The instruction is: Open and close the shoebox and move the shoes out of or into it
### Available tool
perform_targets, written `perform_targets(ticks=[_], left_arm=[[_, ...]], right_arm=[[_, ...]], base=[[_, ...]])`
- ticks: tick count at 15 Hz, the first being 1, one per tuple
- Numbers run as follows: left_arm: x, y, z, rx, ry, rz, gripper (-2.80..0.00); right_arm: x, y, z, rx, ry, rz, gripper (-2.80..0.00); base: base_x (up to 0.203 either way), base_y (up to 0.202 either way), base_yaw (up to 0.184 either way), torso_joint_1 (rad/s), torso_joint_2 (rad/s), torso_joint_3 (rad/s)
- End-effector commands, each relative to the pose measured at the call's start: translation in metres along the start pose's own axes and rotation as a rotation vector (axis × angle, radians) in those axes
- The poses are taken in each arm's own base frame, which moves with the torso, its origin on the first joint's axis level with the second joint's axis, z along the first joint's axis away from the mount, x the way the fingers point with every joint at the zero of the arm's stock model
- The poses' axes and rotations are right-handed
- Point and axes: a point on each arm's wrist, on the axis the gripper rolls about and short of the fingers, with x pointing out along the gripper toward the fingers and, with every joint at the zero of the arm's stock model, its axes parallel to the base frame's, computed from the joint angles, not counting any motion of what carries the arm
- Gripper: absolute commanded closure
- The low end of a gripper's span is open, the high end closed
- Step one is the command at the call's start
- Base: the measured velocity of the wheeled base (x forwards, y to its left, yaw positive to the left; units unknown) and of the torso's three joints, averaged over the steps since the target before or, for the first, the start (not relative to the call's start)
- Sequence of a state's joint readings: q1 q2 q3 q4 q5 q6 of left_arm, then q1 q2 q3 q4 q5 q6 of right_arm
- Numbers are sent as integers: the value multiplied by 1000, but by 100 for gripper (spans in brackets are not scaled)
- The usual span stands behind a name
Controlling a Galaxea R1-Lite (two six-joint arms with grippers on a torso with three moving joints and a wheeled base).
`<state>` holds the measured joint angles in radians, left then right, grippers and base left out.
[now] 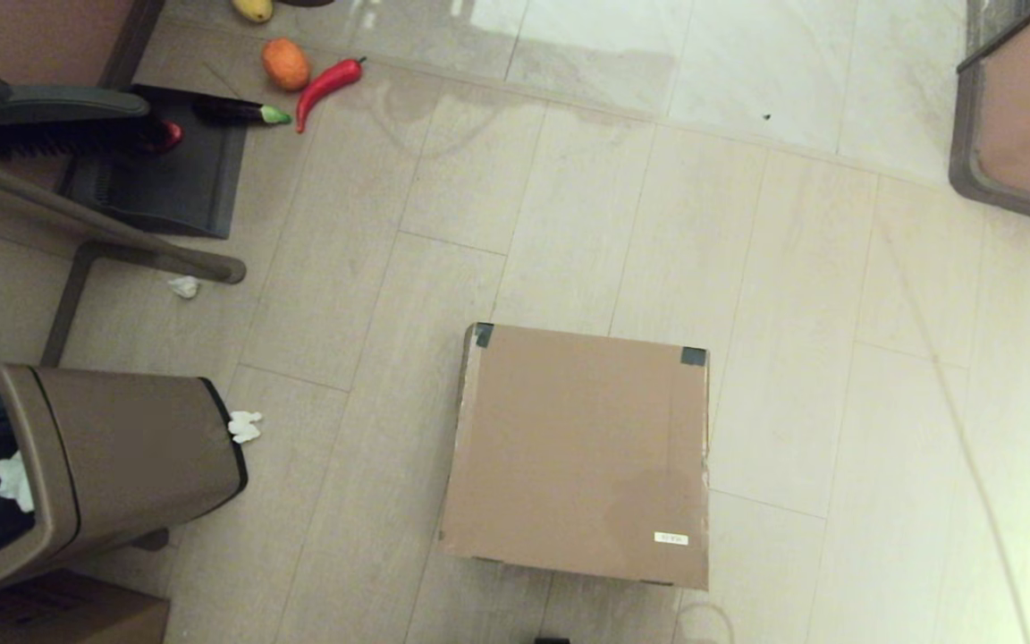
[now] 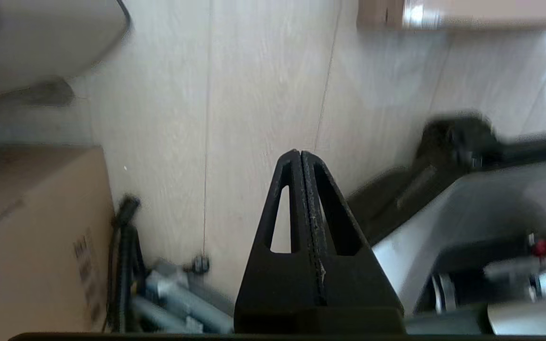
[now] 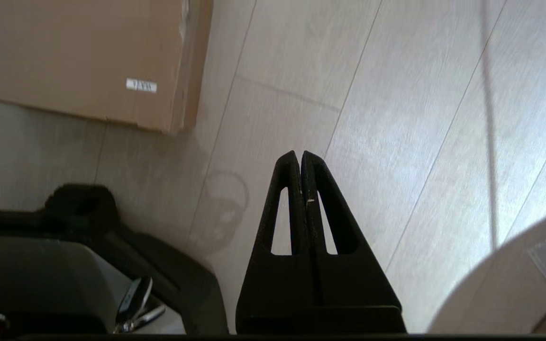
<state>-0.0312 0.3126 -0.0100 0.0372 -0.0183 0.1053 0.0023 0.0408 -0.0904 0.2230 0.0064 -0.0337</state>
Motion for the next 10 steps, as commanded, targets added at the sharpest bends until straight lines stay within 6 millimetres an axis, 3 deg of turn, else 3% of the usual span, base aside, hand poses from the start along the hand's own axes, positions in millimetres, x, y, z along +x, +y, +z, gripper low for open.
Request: perform_targets(ticks=[1, 3, 10], left_arm=[[-16, -1, -8, 1, -236, 38, 0], [-21, -2, -12, -19, -327, 59, 0], [-21, -2, -11, -95, -332, 73, 0]], right_arm=[[-3, 0, -2, 14, -39, -4, 0], [-3, 0, -2, 23, -39, -4, 0], [-3, 0, -2, 20, -38, -5, 0]], base=[[0, 0, 0, 0, 0, 0], [0, 0, 0, 0, 0, 0], [0, 0, 0, 0, 0, 0]])
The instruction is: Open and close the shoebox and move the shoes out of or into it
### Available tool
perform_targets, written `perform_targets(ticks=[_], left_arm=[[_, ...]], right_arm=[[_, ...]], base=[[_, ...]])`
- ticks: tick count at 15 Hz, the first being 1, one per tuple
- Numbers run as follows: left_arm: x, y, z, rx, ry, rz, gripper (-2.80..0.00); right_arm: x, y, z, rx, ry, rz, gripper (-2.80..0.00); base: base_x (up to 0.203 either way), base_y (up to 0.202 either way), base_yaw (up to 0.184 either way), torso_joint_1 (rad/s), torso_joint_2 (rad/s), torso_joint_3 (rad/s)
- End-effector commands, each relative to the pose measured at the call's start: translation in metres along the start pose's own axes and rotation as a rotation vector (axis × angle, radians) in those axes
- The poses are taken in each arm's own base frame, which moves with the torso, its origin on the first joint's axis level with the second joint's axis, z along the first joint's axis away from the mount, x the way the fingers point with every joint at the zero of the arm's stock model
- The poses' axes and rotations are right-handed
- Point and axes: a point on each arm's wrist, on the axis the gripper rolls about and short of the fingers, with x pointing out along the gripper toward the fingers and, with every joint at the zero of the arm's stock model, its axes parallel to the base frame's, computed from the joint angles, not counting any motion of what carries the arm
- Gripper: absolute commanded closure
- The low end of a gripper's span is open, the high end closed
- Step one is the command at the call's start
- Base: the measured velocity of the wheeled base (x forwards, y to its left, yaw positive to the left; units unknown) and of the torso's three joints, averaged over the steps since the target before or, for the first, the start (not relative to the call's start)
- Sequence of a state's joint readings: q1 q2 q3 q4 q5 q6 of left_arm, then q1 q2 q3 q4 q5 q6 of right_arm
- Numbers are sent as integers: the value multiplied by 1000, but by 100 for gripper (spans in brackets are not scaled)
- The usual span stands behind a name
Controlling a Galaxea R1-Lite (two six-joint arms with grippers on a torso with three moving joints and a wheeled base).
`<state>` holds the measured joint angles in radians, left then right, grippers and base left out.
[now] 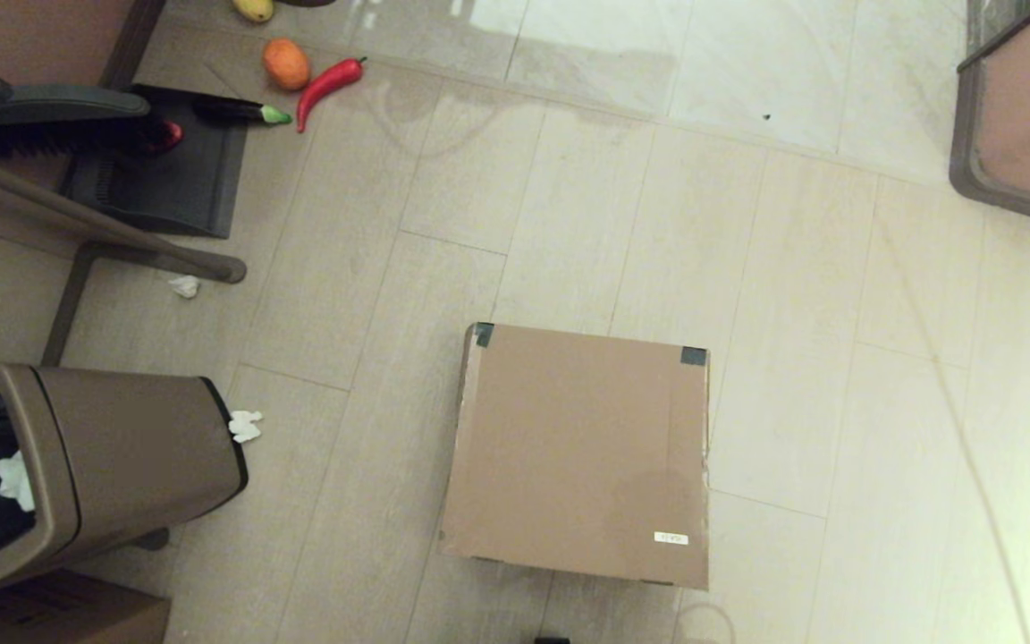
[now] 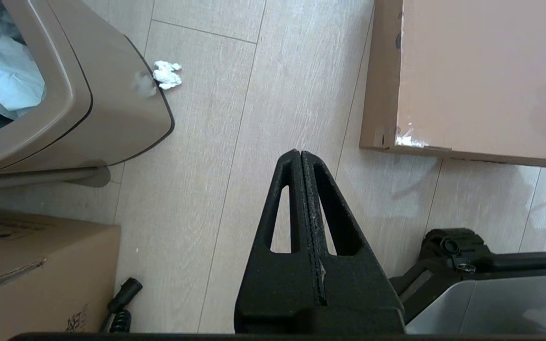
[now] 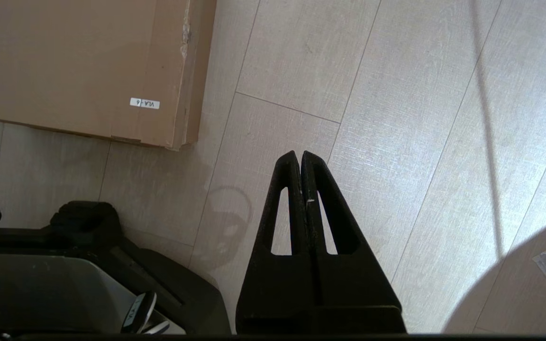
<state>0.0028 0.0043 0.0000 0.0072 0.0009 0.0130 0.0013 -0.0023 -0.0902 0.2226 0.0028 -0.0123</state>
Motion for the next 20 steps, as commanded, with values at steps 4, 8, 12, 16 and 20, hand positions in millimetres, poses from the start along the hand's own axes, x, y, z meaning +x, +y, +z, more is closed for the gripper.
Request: perform_targets(ticks=[4, 8, 12, 16, 20], left_arm=[[0, 0, 0, -1, -7, 1, 0], [0, 0, 0, -1, -7, 1, 0], [0, 0, 0, -1, -7, 1, 0], [0, 0, 0, -1, -7, 1, 0], [0, 0, 0, -1, -7, 1, 0]], right_arm=[[0, 0, 0, -1, 5, 1, 0], [0, 0, 0, -1, 4, 1, 0], [0, 0, 0, -1, 3, 1, 0], [0, 0, 0, -1, 3, 1, 0], [0, 0, 0, -1, 4, 1, 0]], base=[[0, 0, 0, 0, 0, 0], [0, 0, 0, 0, 0, 0], [0, 0, 0, 0, 0, 0], [0, 0, 0, 0, 0, 0], [0, 0, 0, 0, 0, 0]])
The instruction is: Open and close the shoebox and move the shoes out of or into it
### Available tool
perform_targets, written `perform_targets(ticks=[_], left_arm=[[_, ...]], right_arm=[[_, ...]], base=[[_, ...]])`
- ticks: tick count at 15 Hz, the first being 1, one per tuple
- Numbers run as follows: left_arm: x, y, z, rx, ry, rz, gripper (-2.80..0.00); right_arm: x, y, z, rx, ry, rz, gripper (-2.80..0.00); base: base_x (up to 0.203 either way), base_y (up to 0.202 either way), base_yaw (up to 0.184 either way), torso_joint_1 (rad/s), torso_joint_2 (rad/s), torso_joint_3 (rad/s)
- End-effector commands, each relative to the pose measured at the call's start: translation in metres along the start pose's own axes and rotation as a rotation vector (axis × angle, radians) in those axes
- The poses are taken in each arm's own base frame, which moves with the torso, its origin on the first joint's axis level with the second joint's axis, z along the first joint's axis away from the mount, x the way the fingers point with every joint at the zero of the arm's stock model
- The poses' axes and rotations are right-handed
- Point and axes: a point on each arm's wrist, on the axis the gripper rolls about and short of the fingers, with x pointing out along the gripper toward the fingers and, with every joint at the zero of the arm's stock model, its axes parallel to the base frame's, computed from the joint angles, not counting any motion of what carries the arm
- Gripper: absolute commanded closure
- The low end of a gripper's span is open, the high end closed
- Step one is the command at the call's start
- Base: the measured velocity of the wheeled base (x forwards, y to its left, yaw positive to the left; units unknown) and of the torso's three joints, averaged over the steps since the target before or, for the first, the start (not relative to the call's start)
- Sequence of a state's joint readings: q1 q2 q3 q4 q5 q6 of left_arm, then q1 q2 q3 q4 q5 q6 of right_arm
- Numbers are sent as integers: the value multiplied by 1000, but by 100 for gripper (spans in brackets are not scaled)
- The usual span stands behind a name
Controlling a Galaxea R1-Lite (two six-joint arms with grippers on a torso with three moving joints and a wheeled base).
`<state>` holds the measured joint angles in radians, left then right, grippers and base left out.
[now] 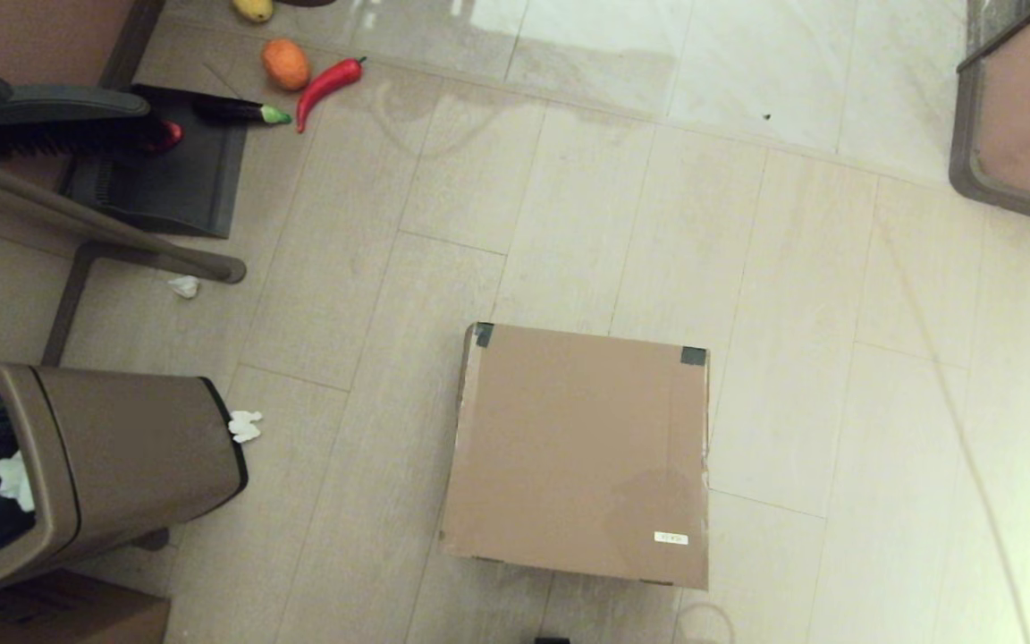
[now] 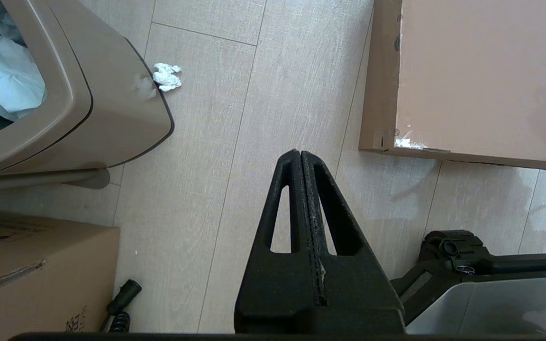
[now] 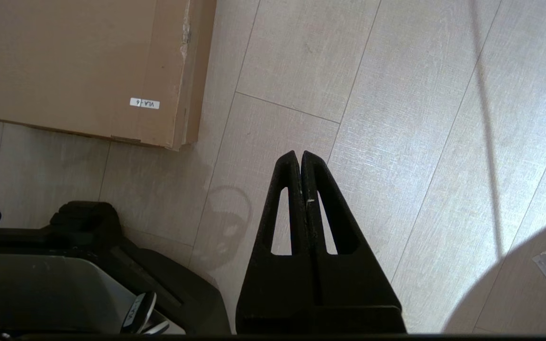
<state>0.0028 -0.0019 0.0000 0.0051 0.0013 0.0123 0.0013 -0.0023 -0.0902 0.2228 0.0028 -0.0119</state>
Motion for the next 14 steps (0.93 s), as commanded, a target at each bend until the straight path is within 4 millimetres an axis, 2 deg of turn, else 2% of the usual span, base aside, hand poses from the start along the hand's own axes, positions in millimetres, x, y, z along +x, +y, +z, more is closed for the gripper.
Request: perform_targets(ticks=[1, 14], left_arm=[[0, 0, 0, 0, 1, 1, 0], [0, 0, 0, 0, 1, 1, 0]], right_arm=[[0, 0, 0, 0, 4, 1, 0], [0, 0, 0, 7, 5, 2, 0]], base=[[0, 0, 0, 0, 0, 0], [0, 0, 0, 0, 0, 0]])
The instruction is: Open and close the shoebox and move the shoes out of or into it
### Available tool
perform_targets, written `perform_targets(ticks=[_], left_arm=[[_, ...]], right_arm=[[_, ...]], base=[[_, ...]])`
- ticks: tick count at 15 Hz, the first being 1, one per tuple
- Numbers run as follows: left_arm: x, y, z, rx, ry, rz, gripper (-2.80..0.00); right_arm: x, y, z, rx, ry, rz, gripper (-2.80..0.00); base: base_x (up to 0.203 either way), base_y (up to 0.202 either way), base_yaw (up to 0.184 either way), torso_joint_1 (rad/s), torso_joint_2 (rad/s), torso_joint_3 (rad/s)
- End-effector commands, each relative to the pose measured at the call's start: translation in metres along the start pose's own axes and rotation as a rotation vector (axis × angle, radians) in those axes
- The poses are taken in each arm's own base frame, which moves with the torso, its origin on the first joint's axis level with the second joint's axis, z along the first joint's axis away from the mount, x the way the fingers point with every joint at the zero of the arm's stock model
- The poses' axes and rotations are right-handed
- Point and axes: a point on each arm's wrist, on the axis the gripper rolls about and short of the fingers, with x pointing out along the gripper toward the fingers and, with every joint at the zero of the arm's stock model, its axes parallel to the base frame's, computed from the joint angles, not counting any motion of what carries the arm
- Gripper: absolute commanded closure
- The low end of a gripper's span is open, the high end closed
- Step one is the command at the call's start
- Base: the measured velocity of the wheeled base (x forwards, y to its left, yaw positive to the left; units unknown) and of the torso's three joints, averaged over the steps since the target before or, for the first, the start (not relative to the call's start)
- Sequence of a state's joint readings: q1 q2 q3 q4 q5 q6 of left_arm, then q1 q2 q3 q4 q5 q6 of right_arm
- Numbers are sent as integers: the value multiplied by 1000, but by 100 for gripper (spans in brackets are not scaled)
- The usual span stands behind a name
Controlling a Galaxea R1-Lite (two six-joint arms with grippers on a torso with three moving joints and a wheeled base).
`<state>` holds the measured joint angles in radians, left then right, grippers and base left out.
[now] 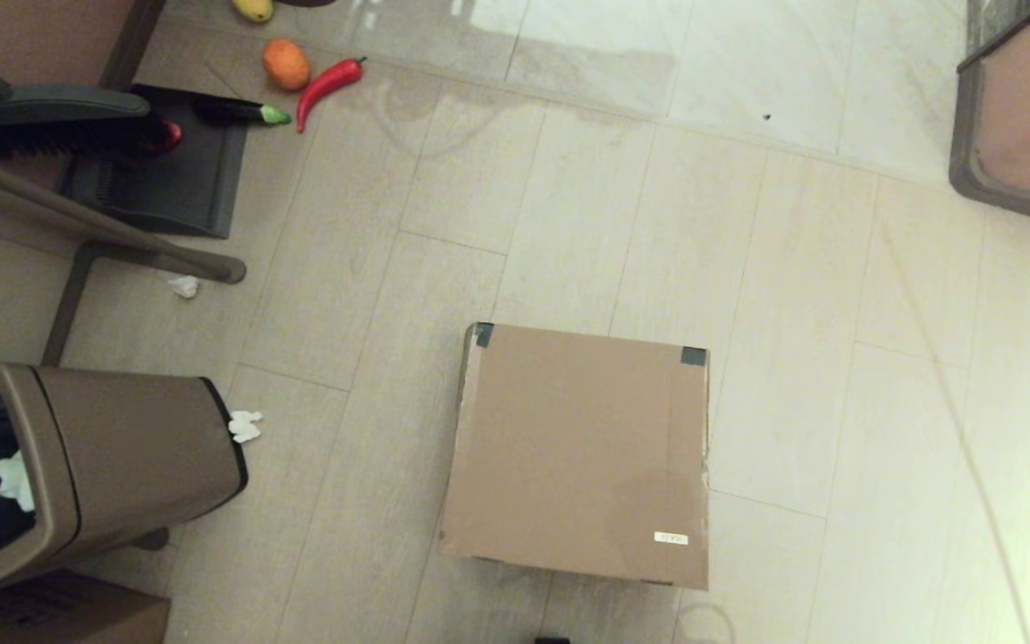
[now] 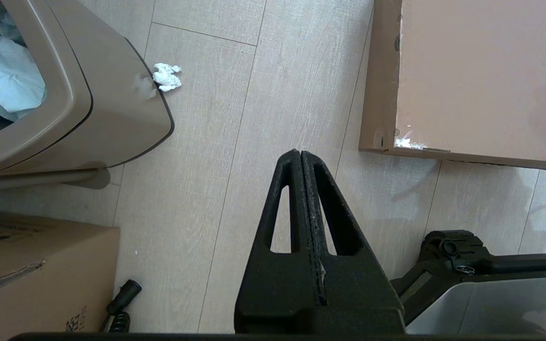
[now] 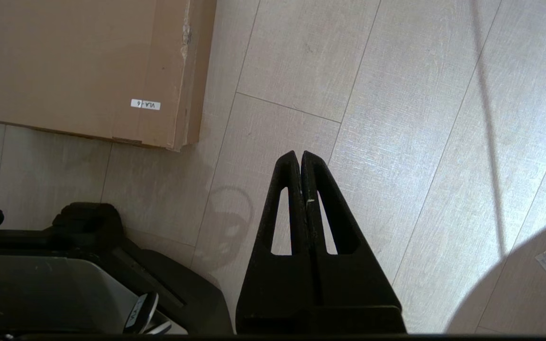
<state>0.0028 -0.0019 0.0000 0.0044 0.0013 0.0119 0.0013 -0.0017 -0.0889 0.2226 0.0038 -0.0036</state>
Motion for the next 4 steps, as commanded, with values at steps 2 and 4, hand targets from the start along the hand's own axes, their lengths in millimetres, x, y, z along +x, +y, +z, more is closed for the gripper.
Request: perform_targets(ticks=[2, 4], left_arm=[[0, 0, 0, 0, 2, 1, 0], [0, 0, 0, 0, 2, 1, 0]], right_arm=[[0, 0, 0, -1, 3, 1, 0], [0, 0, 0, -1, 3, 1, 0]], base=[[0, 0, 0, 0, 0, 0], [0, 0, 0, 0, 0, 0]])
